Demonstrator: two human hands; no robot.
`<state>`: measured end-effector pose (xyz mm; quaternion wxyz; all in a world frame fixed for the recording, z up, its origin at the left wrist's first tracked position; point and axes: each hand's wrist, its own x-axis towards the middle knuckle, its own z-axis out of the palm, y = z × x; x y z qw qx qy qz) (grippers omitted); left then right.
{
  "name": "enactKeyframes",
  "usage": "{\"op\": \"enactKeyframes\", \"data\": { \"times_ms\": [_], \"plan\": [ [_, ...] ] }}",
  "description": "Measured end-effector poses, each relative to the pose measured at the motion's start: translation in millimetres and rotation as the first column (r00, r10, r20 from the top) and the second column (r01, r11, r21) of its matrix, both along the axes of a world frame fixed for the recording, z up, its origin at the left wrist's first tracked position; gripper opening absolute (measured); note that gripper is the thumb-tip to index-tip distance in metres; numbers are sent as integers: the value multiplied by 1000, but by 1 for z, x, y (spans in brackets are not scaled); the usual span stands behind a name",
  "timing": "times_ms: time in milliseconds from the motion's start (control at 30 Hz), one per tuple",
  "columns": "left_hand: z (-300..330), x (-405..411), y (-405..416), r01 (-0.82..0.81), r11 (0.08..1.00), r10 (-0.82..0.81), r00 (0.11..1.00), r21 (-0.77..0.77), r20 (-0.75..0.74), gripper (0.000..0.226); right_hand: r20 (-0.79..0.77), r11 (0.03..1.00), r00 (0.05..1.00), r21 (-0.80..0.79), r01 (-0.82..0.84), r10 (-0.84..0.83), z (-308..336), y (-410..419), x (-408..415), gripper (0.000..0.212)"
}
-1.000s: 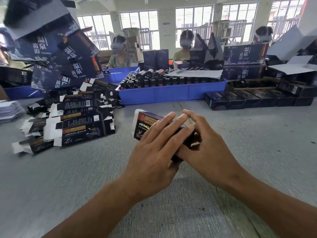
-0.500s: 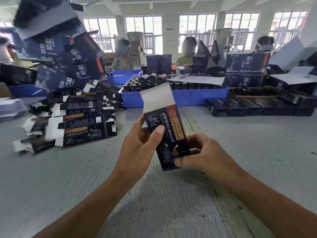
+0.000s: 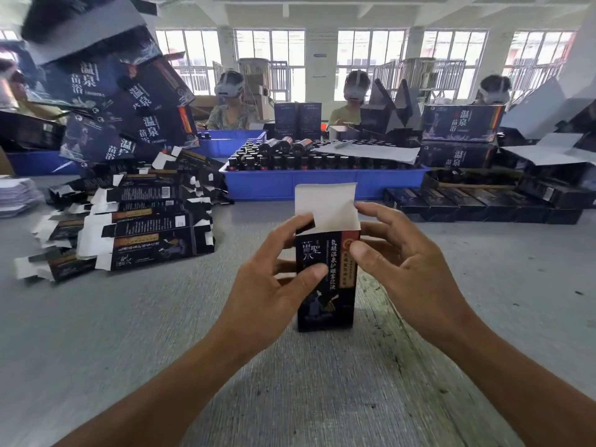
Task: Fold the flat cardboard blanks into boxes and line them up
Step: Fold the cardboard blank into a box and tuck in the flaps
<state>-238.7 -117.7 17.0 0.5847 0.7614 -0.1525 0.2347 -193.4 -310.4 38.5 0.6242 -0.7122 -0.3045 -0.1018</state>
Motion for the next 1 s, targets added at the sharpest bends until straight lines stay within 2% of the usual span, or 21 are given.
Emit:
{"op": "enactKeyframes", "data": {
  "times_ms": [167,400,467,667,800,933,1000],
  "plan": [
    [2,0,2,20,997,-19,1000,-74,14,39,17,998,1000,-55,-20,21,3,-1,-2,31],
    [11,-5,-2,-90,996,91,982,-11,163,22,30,998,999,57,-33,31,4,2,-5,22],
    [12,-6,-3,-85,996,86,981,-11,175,22,35,991,997,115,-66,62,4,3,-6,18],
    [15,-7,-4,-140,990,135,976,16,170,20,34,987,998,152,-48,43,5,1,-7,35],
    [14,-7,-5,-105,994,108,985,-24,137,23,101,989,995,144,-33,19,6,5,-13,23],
    [15,-9,-6,-50,994,62,991,-97,117,32,83,986,996,166,9,-23,5,7,-11,13],
    [15,-10,-8,-43,989,60,991,-141,123,29,79,986,996,167,21,-35,5,6,-10,11]
  ]
}}
